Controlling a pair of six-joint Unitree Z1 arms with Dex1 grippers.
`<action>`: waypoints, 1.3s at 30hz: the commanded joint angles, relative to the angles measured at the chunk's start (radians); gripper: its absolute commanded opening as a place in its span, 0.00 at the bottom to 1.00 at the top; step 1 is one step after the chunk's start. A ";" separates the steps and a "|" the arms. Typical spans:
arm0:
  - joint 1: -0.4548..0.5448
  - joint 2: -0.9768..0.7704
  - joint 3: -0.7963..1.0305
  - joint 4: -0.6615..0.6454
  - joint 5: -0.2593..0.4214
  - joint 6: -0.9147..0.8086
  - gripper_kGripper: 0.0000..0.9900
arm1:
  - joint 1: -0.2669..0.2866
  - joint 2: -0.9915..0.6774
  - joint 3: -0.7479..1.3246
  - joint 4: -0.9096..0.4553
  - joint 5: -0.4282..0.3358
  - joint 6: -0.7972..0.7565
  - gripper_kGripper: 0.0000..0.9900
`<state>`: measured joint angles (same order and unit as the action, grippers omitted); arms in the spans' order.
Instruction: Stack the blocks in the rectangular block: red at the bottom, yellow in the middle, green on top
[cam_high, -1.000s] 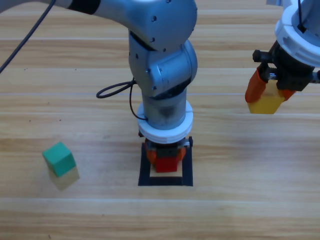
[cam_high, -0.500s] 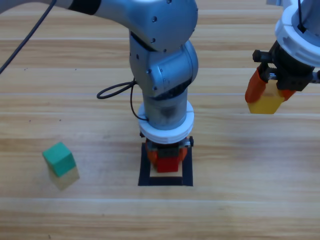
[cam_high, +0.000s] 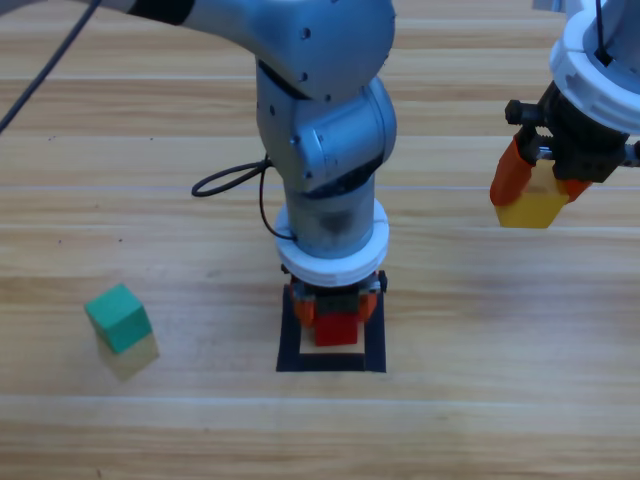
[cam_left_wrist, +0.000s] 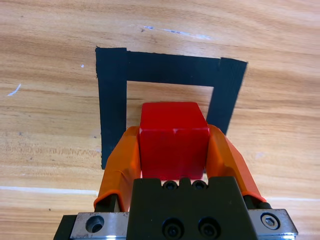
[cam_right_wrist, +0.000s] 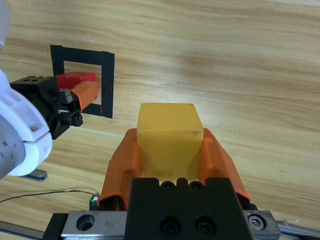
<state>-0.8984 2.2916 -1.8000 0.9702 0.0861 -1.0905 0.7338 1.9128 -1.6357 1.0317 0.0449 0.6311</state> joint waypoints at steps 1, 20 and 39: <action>-0.025 -0.026 0.028 -0.013 0.001 -0.009 0.50 | -0.030 0.080 0.007 0.007 0.015 0.006 0.05; -0.031 -0.040 0.024 0.001 0.021 0.043 0.61 | -0.030 0.064 0.000 0.007 0.029 0.013 0.05; -0.022 -0.156 -0.285 0.355 0.158 0.115 1.00 | 0.045 0.110 -0.059 0.008 0.026 0.027 0.05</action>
<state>-0.9077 2.2462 -2.1038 1.2713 0.1925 -1.0025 0.7342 1.9141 -1.6523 1.0317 0.0790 0.6435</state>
